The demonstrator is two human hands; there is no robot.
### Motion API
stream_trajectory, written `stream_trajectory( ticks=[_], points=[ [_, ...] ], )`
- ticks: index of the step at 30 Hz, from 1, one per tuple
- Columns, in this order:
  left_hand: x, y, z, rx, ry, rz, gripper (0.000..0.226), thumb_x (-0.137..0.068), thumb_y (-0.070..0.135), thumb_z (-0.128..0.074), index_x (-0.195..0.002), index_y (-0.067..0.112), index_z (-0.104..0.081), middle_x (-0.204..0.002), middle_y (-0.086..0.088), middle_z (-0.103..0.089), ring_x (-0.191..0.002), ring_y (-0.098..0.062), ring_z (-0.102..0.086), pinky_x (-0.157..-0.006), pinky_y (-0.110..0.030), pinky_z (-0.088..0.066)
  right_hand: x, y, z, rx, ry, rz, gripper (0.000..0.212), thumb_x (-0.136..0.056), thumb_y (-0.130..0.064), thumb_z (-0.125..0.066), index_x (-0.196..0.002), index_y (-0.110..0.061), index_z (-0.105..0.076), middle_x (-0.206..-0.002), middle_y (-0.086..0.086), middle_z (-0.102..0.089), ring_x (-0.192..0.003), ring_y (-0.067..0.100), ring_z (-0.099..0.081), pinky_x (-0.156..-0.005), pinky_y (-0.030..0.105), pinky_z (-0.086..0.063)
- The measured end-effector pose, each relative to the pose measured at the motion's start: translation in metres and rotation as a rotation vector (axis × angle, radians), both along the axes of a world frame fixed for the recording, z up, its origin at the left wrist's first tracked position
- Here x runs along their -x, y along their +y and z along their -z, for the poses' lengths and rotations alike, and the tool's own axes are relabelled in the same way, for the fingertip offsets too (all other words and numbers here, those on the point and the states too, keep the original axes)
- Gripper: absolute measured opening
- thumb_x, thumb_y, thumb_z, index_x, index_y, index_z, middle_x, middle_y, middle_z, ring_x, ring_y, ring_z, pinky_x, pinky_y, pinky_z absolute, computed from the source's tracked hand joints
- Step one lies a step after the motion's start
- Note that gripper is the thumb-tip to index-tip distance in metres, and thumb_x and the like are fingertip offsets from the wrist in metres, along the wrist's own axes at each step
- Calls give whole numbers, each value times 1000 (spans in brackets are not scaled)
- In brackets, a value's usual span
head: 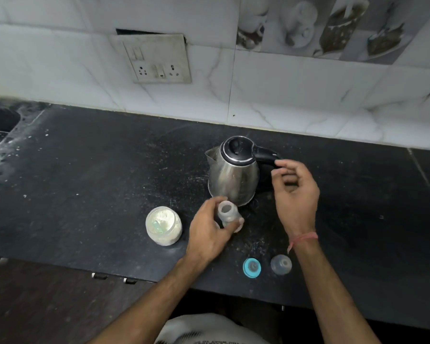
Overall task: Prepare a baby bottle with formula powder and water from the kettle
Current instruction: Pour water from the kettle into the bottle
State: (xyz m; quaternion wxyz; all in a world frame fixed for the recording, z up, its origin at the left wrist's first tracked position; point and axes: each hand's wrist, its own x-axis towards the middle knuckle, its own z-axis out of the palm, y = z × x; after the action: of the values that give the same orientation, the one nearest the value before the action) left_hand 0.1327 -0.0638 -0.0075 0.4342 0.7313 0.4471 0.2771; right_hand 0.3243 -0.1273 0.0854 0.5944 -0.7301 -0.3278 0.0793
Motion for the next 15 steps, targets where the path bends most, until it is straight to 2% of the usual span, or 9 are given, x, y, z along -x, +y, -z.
stream_trajectory(
  ticks=[2,4,6,8,11,13,15],
  points=[
    [-1,10,-2,61,-8,-29,44,-83,49,-96,-118,46,-69,-115,23,-76,-108,0,-73,-94,-40,-63,-7,14,-7,-74,-41,52,21,-103,-12,-74,-122,-20,-76,-110,-1,-76,-89,11,-71,-74,25,-60],
    [1,17,-3,57,-2,-47,42,-82,49,-96,-114,46,-70,-114,22,-76,-107,-1,-74,-95,-42,-63,-18,29,-8,-83,-41,76,24,-103,-16,-75,-125,-23,-74,-113,-3,-76,-99,12,-72,-82,31,-62],
    [2,20,-3,53,-27,-58,42,-83,49,-96,-115,45,-70,-114,20,-76,-107,-4,-74,-94,-44,-63,-30,43,-3,14,-38,50,20,-103,-28,-75,-123,-29,-75,-117,-10,-76,-109,11,-72,-94,39,-63],
    [3,23,-3,50,-62,-80,42,-85,48,-96,-118,44,-69,-116,19,-76,-109,-7,-74,-95,-45,-63,-37,54,-1,113,-3,-24,12,-105,-40,-73,-109,-30,-78,-105,-14,-78,-103,5,-71,-97,40,-61],
    [4,25,-8,56,-100,-129,48,-87,44,-97,-124,42,-66,-119,19,-75,-111,-6,-74,-95,-42,-63,-45,66,7,236,30,-83,42,-106,-60,-63,-86,-26,-75,-81,-15,-72,-80,2,-65,-85,37,-58],
    [5,28,-10,78,-106,-163,49,-86,43,-99,-122,40,-65,-117,20,-77,-109,-5,-74,-94,-41,-64,-53,72,12,286,65,-109,63,-103,-79,-52,-89,-22,-76,-84,-9,-77,-87,8,-73,-88,46,-64],
    [6,32,-11,116,-109,-180,50,-82,46,-101,-118,40,-67,-113,20,-79,-105,-4,-76,-94,-42,-64,-57,77,14,286,85,-100,76,-103,-85,-39,-92,-22,-79,-85,-4,-79,-89,18,-76,-84,53,-66]
  ],
)
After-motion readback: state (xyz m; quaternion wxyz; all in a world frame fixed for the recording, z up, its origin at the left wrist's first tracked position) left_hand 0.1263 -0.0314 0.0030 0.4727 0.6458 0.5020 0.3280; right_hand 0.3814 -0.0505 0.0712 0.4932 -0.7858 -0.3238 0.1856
